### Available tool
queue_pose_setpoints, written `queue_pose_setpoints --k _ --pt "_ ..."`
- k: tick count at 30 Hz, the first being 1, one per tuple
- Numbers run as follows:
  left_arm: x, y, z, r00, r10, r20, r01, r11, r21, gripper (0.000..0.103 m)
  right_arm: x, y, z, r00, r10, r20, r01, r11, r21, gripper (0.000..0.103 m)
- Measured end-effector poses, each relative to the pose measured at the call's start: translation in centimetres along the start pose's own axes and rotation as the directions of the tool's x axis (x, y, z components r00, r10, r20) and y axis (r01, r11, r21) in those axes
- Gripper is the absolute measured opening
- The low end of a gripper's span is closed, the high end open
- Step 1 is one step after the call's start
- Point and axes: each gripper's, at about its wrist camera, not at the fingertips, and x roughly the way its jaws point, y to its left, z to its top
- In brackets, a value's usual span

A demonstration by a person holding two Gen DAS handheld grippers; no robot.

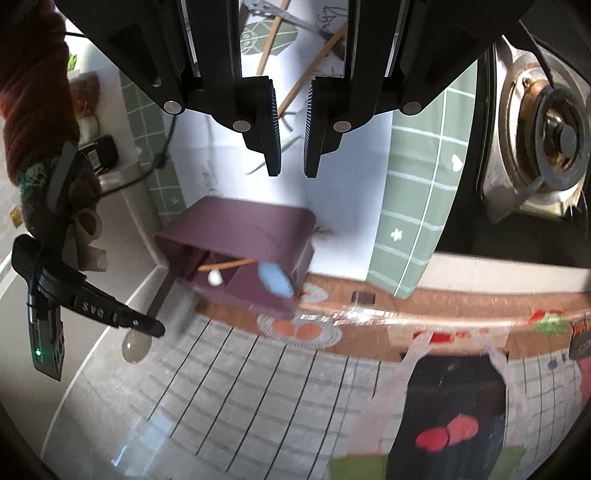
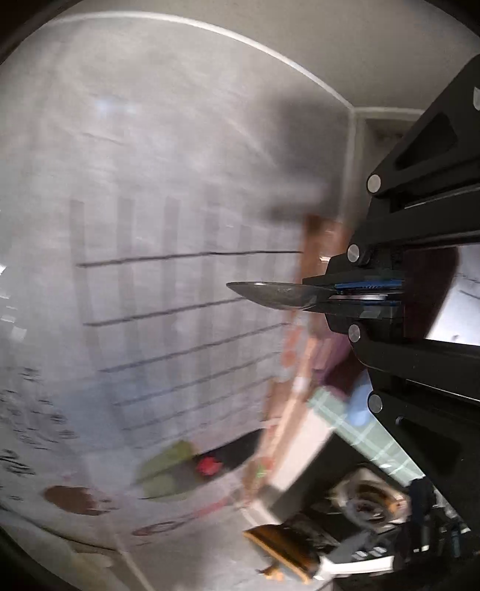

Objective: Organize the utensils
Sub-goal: 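Lower the dark spoon into the caddy with the right tool while the left tool releases the wooden spoon, then move both tools down to the chopsticks on the mat and grasp one chopstick each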

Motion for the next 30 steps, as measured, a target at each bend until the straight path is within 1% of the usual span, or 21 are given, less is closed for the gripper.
queue_pose_setpoints --k 2,3,5,8,12,13,15,17,19,21,22,23,26,28,30 --pt "0.6 0.7 -0.6 1.000 0.008 -0.024 -0.008 1.000 -0.017 0.015 0.1 0.4 -1.0 0.999 -0.022 -0.038 0.021 0.999 -0.029 0.017" --pt "0.7 1.0 -0.9 0.999 0.011 -0.032 -0.012 1.000 -0.021 0.016 0.0 0.5 -1.3 0.999 -0.032 -0.043 0.030 0.999 -0.037 0.019" --pt "0.9 1.5 -1.5 0.999 0.018 -0.044 -0.019 0.999 -0.028 0.024 -0.9 0.8 -1.8 0.998 -0.036 -0.046 0.033 0.998 -0.053 0.023" --pt "1.0 1.8 -2.3 0.997 0.021 -0.068 -0.023 0.999 -0.031 0.029 -2.8 1.2 -2.9 0.998 -0.041 -0.049 0.037 0.997 -0.072 0.026" --pt "0.8 2.0 -3.4 0.995 0.033 -0.096 -0.036 0.999 -0.029 0.031 -5.1 1.6 -4.5 0.997 0.007 -0.077 -0.012 0.998 -0.063 0.032" --pt "0.7 2.1 -3.8 0.994 0.035 -0.102 -0.038 0.999 -0.030 0.031 -5.4 1.9 -5.4 0.995 0.031 -0.098 -0.038 0.997 -0.067 0.035" --pt "0.4 2.4 -4.4 0.993 0.037 -0.109 -0.041 0.999 -0.031 0.033 -5.2 3.1 -7.1 0.988 0.069 -0.137 -0.080 0.994 -0.079 0.037" --pt "0.1 2.7 -5.2 0.992 0.053 -0.114 -0.056 0.998 -0.026 0.034 -4.4 4.3 -9.2 0.978 0.086 -0.190 -0.107 0.989 -0.101 0.037" --pt "-0.1 3.1 -5.8 0.989 0.067 -0.129 -0.070 0.997 -0.020 0.035 -3.4 5.3 -11.1 0.963 0.107 -0.248 -0.139 0.984 -0.113 0.037" --pt "-0.4 3.5 -6.6 0.987 0.078 -0.141 -0.081 0.996 -0.021 0.035 -2.3 6.2 -13.5 0.939 0.123 -0.322 -0.168 0.979 -0.115 0.037" --pt "-0.6 3.7 -7.0 0.986 0.081 -0.144 -0.085 0.996 -0.021 0.035 -2.0 6.6 -14.3 0.930 0.128 -0.345 -0.177 0.977 -0.114 0.037" --pt "-0.9 3.9 -7.4 0.986 0.085 -0.145 -0.089 0.996 -0.023 0.035 -1.6 7.2 -15.6 0.916 0.139 -0.376 -0.194 0.974 -0.113 0.037" --pt "-1.5 4.8 -8.4 0.984 0.101 -0.147 -0.108 0.993 -0.043 0.035 -1.6 9.0 -17.8 0.887 0.185 -0.424 -0.256 0.959 -0.117 0.037" --pt "-2.0 5.4 -8.7 0.985 0.109 -0.135 -0.118 0.991 -0.061 0.035 -2.1 10.9 -19.2 0.865 0.223 -0.449 -0.315 0.938 -0.142 0.037" --pt "-2.7 6.0 -8.9 0.986 0.119 -0.118 -0.129 0.989 -0.079 0.035 -2.0 12.9 -19.9 0.856 0.228 -0.463 -0.343 0.922 -0.178 0.037"
